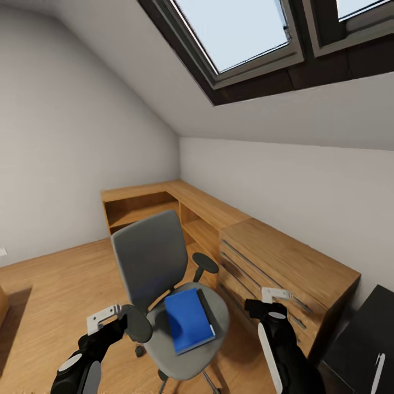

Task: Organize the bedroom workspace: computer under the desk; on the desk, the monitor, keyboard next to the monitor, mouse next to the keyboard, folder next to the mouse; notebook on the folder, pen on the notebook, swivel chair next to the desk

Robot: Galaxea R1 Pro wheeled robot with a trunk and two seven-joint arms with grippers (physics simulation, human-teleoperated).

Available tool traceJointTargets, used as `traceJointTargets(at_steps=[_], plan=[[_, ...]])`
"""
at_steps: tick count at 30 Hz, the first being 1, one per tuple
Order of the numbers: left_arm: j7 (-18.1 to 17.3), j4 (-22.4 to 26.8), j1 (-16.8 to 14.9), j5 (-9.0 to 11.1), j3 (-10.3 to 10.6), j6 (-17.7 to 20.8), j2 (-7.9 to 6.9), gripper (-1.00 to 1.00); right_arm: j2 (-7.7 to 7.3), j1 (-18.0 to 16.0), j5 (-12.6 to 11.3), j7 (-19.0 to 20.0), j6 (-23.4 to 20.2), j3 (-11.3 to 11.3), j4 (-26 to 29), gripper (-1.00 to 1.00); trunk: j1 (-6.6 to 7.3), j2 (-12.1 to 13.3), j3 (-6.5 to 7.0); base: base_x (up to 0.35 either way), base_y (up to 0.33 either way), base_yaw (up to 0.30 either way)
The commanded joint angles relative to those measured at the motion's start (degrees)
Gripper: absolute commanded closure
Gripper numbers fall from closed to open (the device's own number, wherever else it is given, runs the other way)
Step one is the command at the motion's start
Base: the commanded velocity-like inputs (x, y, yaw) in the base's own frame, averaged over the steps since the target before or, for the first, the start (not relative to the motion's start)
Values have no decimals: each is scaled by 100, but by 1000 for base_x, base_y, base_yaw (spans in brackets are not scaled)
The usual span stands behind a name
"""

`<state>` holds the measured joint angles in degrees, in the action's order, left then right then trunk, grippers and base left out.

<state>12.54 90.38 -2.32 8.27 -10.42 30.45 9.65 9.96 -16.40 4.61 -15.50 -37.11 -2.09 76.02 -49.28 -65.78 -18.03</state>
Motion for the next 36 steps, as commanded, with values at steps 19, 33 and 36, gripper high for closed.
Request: traceJointTargets(at_steps=[19,33,36], plan=[[29,41,-5,97,-206,22,2,-100,4,-3,57,21,-25,260,-96,-100,0,-5,-79,194,161,262],[29,111,-5,319,-466,30,8,-100,4,-3,53,32,-15,262,-188,-100,0,-5,-136,102,82,224],[29,189,-5,328,-475,31,16,-100,4,-3,50,48,-6,258,-208,-100,0,-5,-140,10,8,61]])
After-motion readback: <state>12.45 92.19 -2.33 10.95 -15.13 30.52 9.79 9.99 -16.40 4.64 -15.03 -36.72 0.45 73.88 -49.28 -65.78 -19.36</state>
